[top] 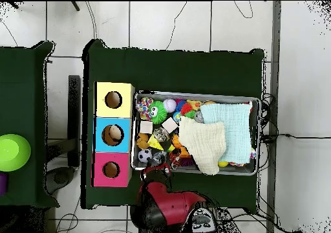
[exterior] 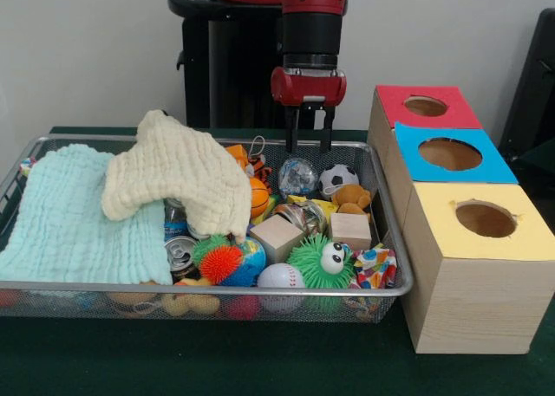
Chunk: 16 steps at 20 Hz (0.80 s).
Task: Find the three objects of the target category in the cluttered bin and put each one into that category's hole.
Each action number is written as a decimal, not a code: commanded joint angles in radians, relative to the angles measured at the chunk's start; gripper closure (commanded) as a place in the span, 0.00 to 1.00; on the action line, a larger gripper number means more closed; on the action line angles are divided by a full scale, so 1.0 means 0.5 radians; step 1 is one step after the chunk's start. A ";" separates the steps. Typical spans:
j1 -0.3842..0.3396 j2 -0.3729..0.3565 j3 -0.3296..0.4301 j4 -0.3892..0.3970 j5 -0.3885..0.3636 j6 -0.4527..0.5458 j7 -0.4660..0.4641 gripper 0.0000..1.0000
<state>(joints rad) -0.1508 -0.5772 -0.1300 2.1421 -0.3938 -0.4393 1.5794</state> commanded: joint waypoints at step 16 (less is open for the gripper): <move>0.245 0.239 0.079 -0.089 0.482 -0.376 0.513 0.00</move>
<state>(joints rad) -0.0338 -0.4896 -0.1330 2.1418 -0.2453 -0.5440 1.5796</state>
